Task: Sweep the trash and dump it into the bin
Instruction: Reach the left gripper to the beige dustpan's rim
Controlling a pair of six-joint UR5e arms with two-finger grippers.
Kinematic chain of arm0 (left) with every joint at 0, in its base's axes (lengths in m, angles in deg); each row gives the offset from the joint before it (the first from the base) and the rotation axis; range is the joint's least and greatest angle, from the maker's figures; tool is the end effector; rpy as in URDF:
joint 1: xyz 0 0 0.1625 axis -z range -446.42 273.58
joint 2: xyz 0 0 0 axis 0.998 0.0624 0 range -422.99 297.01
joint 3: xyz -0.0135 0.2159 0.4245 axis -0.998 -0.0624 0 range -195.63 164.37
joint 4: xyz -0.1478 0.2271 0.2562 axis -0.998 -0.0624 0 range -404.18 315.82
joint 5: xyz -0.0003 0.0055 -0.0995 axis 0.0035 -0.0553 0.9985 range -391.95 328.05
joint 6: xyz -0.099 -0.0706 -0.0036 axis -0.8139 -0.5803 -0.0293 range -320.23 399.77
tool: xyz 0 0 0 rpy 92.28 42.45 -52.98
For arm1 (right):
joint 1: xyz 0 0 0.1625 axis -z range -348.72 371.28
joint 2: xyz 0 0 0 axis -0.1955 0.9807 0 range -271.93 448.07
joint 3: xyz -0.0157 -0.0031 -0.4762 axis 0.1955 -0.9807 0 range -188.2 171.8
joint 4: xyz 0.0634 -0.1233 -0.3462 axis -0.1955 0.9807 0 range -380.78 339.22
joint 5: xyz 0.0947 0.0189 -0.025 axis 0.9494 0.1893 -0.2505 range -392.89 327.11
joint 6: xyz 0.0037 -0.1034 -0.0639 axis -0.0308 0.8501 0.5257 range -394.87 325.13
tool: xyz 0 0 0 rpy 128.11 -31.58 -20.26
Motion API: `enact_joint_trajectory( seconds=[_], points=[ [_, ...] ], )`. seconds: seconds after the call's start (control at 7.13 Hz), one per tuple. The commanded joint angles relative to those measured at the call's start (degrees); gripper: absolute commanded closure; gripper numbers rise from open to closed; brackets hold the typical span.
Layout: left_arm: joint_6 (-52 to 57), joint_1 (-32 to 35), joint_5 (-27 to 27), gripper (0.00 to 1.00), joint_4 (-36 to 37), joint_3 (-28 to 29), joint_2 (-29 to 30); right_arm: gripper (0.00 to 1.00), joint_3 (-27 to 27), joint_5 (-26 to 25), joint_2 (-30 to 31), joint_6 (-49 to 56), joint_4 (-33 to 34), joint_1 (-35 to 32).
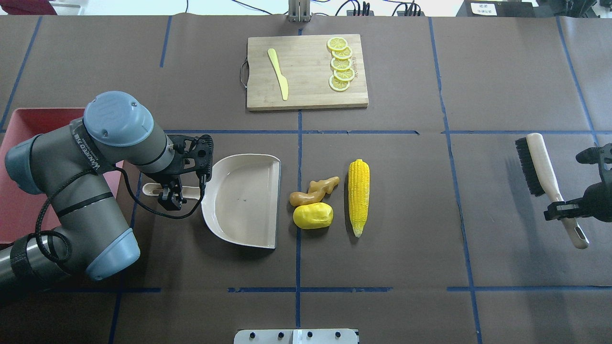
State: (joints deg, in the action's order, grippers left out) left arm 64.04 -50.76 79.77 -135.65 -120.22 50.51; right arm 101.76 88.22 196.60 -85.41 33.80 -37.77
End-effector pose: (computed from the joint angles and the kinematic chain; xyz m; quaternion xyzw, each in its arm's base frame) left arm 0.4465 -0.4291 0.4082 0.2750 0.2575 0.6347 0.6748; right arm -0.1690 -0.3022 0.6291 0.0303 -0.3957 -0.0081 0.9179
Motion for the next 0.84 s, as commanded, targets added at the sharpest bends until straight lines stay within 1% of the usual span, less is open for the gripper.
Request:
enact_joint_trajectory(
  seconds=[0.0,0.28,0.42,0.56,0.7],
  points=[
    [-1.5,-1.6,0.0,0.02,-2.6,2.1,0.1,1.0,-0.1,0.0,0.0,0.0,0.0,0.0],
    [-2.0,-1.6,0.0,0.02,-5.9,5.3,0.6,1.0,-0.1,0.0,0.0,0.0,-0.1,0.0],
    [-3.6,-2.5,0.0,0.04,-6.9,5.8,0.6,1.0,-0.1,0.0,0.0,0.0,0.0,0.0],
    [-4.5,-2.8,0.1,0.23,-6.9,5.8,1.1,1.0,-0.1,0.0,0.0,0.0,0.0,0.0],
    [-4.5,-2.8,0.3,0.55,-6.5,5.7,1.2,1.0,-0.1,0.0,0.0,0.0,0.0,0.0]
  ],
)
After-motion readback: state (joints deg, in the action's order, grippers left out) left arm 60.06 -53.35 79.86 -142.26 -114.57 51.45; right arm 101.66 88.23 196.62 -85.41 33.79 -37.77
